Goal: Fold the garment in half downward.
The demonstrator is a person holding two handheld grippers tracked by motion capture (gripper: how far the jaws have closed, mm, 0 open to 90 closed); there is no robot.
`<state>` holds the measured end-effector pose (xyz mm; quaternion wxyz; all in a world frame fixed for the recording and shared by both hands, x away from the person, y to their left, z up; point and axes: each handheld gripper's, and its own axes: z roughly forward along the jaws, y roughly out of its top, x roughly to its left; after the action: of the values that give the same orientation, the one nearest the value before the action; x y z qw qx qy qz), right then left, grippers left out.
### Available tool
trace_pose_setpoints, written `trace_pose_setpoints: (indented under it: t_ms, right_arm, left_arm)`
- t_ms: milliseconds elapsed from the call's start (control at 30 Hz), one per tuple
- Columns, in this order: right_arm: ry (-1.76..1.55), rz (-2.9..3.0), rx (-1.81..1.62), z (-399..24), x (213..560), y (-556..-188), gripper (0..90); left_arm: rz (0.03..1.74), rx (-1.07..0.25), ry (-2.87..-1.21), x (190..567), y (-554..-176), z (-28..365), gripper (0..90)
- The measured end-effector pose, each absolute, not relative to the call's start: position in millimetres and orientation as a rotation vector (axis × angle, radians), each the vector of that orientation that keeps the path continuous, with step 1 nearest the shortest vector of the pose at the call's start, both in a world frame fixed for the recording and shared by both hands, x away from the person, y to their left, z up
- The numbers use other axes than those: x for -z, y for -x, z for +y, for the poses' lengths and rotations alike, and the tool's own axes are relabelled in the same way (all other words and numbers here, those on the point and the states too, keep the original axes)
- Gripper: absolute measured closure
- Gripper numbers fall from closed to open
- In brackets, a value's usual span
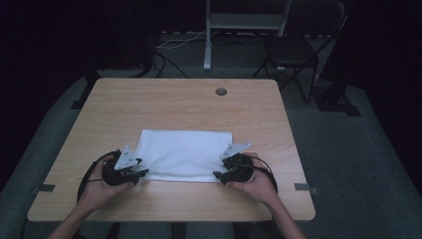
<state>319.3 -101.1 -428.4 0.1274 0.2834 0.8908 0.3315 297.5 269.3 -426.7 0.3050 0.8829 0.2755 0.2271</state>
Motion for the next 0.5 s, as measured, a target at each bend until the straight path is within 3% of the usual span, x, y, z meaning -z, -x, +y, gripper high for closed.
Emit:
trace_pose_setpoints:
  t_ms: [500]
  right_arm:
    - [-0.886, 2.544, -1.005, -112, 433, -336, 42.7]
  left_arm:
    - [0.807, -0.575, -2.285, 430, -318, 267, 55.2]
